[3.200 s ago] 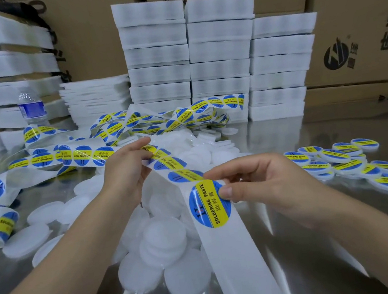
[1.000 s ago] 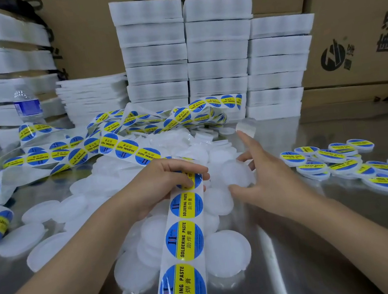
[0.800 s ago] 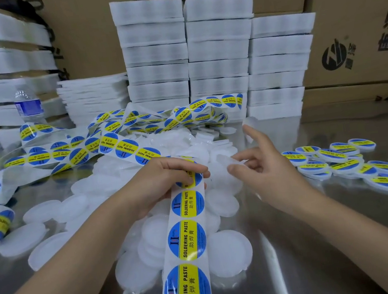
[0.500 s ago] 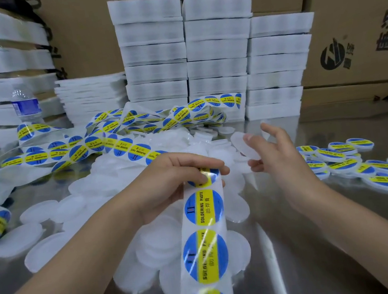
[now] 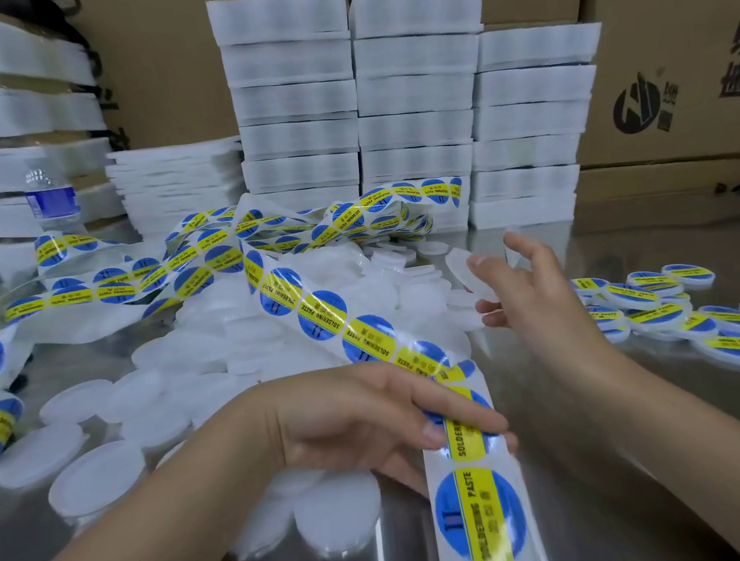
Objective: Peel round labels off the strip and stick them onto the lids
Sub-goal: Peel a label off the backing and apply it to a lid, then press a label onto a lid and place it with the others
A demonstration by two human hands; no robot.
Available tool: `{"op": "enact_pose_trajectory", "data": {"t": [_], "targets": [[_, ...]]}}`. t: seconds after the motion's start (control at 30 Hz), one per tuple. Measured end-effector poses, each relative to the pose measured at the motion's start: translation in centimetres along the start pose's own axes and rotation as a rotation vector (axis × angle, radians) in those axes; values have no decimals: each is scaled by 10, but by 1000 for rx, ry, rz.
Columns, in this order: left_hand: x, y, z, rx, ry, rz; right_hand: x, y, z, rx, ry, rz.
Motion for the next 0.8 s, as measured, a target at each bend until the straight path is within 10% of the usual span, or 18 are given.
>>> {"op": "enact_pose_trajectory", "data": {"t": [0.3,0.8], "targets": [[-28,2,8,32,-81,-165,12,2,-13,-40,90,-12],[-65,-5,15,201,-715,-92,22,-2,-16,117,189,168]]}}
Point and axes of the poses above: each hand's wrist, its own z-axis towards the middle knuckle, its own x-axis out of the palm, y = z × x, the point moved 7 cm from there along z, towards the middle knuckle, and after that the axes turned 10 degrees about -y, right-handed, at the moved point
